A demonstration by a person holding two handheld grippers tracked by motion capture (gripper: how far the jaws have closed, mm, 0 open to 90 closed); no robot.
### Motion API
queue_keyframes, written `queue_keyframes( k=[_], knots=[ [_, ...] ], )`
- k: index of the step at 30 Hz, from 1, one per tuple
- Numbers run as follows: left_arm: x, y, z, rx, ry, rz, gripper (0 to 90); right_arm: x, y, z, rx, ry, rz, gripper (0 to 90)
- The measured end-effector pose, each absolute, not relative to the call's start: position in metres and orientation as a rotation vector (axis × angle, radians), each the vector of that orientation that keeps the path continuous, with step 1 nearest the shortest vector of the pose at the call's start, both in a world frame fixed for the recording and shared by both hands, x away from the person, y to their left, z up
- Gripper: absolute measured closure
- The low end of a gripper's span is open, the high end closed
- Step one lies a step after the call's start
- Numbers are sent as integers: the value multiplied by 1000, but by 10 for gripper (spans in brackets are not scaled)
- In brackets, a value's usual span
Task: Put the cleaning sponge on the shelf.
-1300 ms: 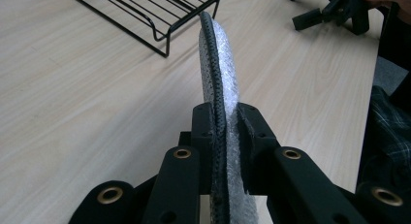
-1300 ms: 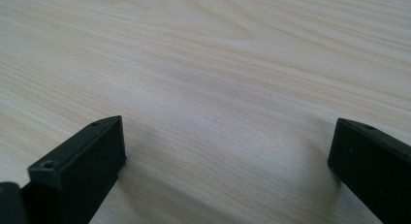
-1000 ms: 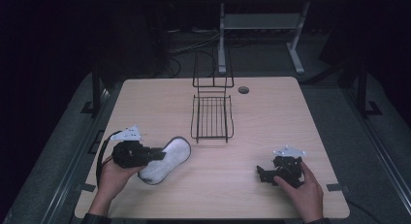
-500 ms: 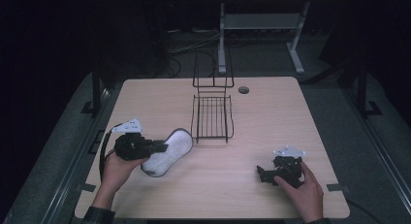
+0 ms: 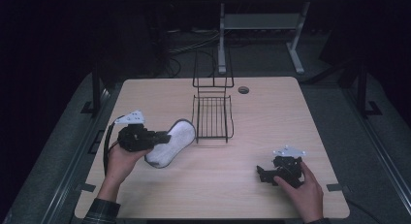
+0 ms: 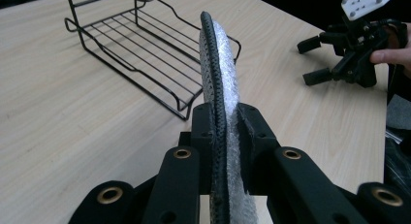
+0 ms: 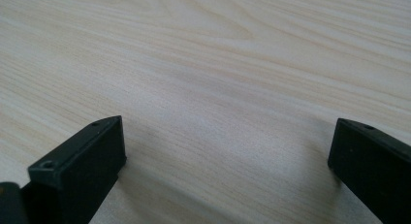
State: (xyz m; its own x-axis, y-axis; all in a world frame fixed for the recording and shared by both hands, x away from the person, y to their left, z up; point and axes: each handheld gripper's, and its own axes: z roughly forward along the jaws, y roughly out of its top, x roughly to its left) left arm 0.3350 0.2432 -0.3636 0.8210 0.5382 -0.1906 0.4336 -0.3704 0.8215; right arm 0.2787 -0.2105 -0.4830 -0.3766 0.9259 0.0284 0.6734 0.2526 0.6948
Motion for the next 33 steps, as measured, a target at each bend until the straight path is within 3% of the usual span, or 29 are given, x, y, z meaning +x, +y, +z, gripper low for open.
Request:
queue_keyframes(
  k=[33],
  knots=[
    [382, 207, -354, 1980, 696, 147, 782, 279, -211, -483, 1458, 2145, 892, 0]
  ],
)
